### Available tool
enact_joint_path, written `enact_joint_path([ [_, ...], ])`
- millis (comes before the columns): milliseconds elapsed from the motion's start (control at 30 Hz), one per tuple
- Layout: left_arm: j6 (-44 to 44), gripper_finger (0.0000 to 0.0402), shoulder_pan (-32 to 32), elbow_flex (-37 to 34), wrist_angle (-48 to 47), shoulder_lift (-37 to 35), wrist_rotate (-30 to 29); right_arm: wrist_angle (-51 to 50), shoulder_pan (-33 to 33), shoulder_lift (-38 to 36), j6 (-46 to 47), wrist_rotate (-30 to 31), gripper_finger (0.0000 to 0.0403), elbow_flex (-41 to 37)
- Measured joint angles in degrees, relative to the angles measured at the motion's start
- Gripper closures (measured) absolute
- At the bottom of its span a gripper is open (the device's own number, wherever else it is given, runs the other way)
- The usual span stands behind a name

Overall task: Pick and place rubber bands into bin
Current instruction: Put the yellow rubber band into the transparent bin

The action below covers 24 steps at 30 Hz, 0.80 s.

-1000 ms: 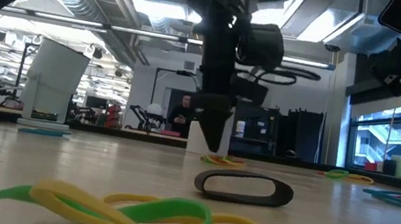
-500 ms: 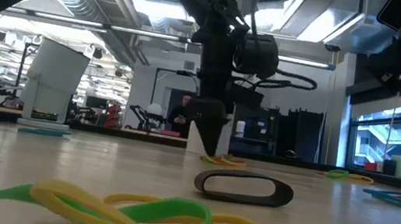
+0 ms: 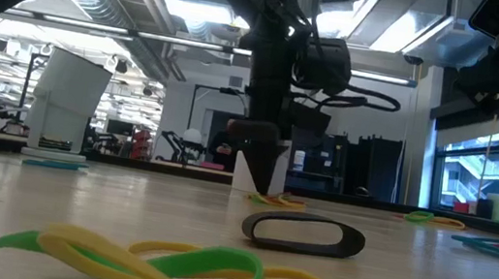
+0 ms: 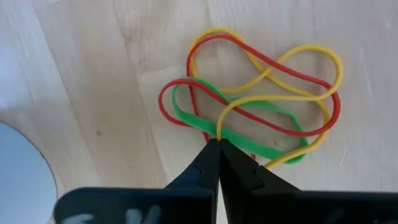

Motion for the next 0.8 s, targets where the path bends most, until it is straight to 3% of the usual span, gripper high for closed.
enact_joint_path([
  [400, -3.6, 0.04, -1.7, 0.4, -4.4, -0.2, -0.9, 0.0, 0.0, 0.0, 0.0, 0.0, 0.0398, 0.0],
  [800, -4.1, 0.04, -4.3, 7.3, -8.6, -2.7, -0.9, -0.1, 0.0, 0.0, -0.1, 0.0, 0.0398, 0.0],
])
